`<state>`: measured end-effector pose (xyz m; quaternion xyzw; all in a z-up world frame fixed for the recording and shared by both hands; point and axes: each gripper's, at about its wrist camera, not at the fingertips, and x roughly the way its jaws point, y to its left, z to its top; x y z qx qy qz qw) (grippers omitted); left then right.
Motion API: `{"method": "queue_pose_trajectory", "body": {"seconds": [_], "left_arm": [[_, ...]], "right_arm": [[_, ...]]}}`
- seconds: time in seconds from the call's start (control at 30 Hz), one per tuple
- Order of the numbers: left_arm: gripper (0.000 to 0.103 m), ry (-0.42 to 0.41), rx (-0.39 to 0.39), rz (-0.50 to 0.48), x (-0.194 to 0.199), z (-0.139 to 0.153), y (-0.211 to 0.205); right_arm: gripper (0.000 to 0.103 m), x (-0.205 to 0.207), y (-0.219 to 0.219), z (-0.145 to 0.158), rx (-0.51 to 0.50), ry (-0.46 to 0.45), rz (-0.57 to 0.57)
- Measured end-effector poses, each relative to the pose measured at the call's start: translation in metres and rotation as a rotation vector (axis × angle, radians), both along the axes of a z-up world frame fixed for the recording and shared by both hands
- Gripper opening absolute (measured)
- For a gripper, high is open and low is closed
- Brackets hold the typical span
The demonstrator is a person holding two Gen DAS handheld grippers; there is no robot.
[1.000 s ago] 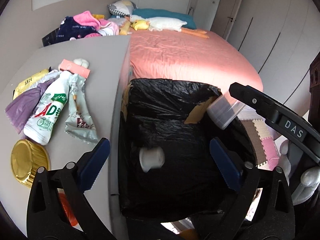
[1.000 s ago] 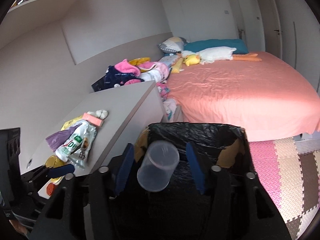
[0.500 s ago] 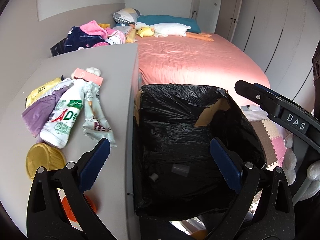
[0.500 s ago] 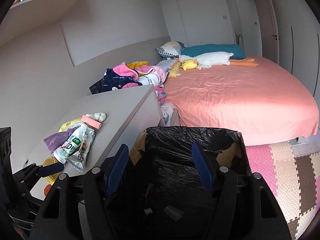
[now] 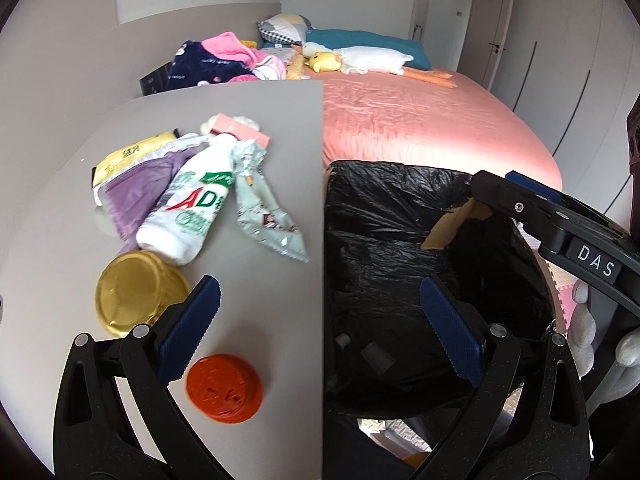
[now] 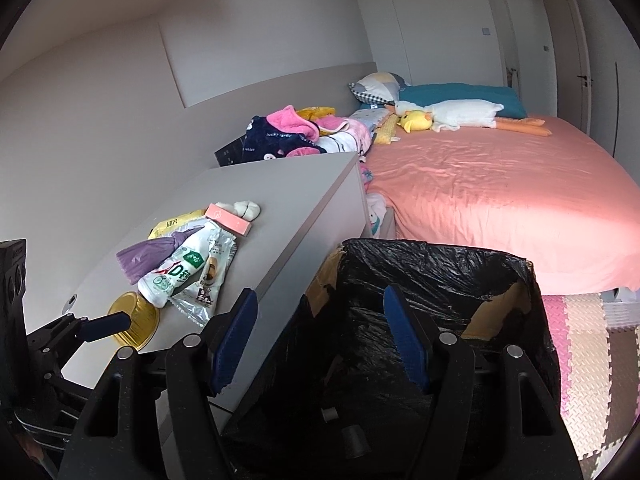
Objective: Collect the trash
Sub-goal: 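Grasp the red cap with the left tool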
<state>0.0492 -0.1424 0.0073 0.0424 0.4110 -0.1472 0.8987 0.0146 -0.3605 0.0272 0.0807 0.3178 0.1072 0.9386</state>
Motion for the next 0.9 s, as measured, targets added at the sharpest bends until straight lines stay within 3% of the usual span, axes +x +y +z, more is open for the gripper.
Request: {"method": "queue_pose_trajectory", "body": {"seconds": [0.7,0.77,0.87,0.9], "left_arm": [[0.096,0.052,0.022,0.162,-0.022,-0.02,0.064],[0.092,0.057,0.021,0.165,-0.022,-0.022,0.067],[0.077,0.066,0.028,0.151,-0.02,-0.026,0.066],[0.066,0.072,0.035,0.144,-0.02,-0.028,0.065]], "right_arm": [[0.067,0.003,0.051,-0.013,-0.01,0.038,0.12],[0.067,0.003,0.056,-0.014,-0.013,0.042,0.129],[0.067,0.003,0.062,-0.014,-0.017,0.045,0.143],[0.067,0.003,0.064,-0.015,-0.02,0.045,0.147]]}}
